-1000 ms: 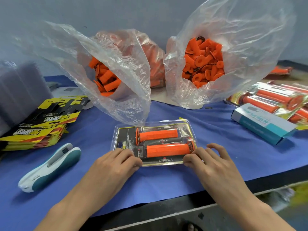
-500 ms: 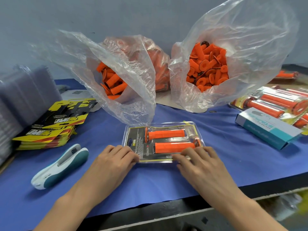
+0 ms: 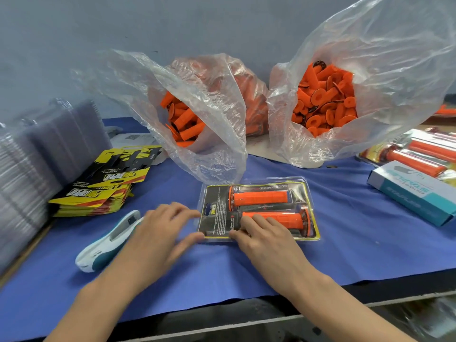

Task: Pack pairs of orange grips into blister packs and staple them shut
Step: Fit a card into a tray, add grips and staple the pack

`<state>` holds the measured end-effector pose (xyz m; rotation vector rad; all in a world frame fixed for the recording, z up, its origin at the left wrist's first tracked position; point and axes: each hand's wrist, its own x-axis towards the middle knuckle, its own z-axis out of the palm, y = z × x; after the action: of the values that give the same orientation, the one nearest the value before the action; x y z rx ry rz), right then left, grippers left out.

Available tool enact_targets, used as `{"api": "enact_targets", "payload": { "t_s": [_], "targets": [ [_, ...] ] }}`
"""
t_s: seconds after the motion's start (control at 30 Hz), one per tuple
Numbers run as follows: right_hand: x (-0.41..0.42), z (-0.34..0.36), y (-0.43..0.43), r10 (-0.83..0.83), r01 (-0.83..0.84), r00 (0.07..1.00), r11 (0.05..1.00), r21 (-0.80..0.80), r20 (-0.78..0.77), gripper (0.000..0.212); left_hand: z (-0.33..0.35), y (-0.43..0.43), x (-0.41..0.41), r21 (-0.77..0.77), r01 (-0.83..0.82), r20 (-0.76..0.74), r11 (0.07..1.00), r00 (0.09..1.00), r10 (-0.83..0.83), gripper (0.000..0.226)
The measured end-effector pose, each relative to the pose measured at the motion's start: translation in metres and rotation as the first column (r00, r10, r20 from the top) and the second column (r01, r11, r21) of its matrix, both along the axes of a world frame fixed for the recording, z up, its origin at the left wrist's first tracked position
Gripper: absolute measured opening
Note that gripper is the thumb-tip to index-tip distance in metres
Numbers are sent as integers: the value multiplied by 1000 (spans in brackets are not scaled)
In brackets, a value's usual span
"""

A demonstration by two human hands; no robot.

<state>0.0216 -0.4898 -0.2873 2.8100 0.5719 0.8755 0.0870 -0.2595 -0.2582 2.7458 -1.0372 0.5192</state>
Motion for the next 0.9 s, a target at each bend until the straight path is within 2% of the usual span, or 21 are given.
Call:
{"api": "enact_targets", "payload": {
  "t_s": [0.07, 0.13, 0.2, 0.23, 0.3, 0.37, 0.4, 0.43, 0.47, 0.5, 0.53, 0.6, 0.67, 0.77, 0.9],
  "targets": [
    [0, -1, 0, 6, -6, 1000, 1000, 16, 7, 18, 4, 21, 8, -34, -291, 13, 956, 956, 292, 63],
    [1, -1, -1, 13, -14, 1000, 999, 37, 28, 19, 4, 44, 16, 45, -580, -163, 814, 799, 579, 79],
    [2, -1, -1, 16, -18, 999, 998, 52, 43, 19, 1, 63, 19, 197, -670, -317, 715, 647, 693, 87],
    [2, -2, -1, 15, -18, 999, 998, 60, 46, 20, 0, 70, 18, 259, -670, -349, 696, 607, 714, 83],
    [2, -2, -1, 9, -14, 998, 996, 86, 57, 21, 0, 74, 16, 294, -642, -331, 708, 627, 705, 62],
    [3, -1, -2, 1, -10, 997, 992, 126, 72, 21, 7, 71, 11, 147, -634, -354, 759, 683, 639, 49],
    [4, 0, -3, -3, -8, 997, 989, 146, 74, 21, 14, 66, 8, -8, -629, -460, 778, 693, 555, 49],
    [6, 1, -3, -7, -6, 997, 986, 165, 74, 21, 22, 60, 4, -219, -632, -624, 743, 676, 392, 51],
    [7, 4, -4, -12, -3, 997, 983, 184, 77, 22, 31, 53, 0, -399, -661, -781, 636, 608, 141, 56],
    [8, 6, -5, -16, 0, 997, 978, 206, 77, 23, 38, 45, -5, -463, -700, -869, 543, 479, -123, 61],
    [9, 8, -6, -19, 2, 997, 974, 227, 73, 23, 43, 37, -13, -454, -721, -890, 524, 333, -313, 60],
    [10, 11, -6, -25, 9, 998, 969, 246, 62, 25, 48, 20, -31, -378, -680, -897, 629, 100, -431, 51],
    [10, 11, -6, -30, 19, 999, 972, 234, 45, 24, 46, 3, -47, -342, -647, -887, 682, -17, -461, 49],
    [11, 11, -5, -24, 19, 999, 977, 214, 22, 23, 40, -16, -53, -320, -697, -871, 642, -49, -488, 57],
    [10, 12, -4, -24, 23, 1000, 982, 188, 5, 20, 32, -28, -52, -337, -722, -879, 604, 11, -477, 67]
  ]
}}
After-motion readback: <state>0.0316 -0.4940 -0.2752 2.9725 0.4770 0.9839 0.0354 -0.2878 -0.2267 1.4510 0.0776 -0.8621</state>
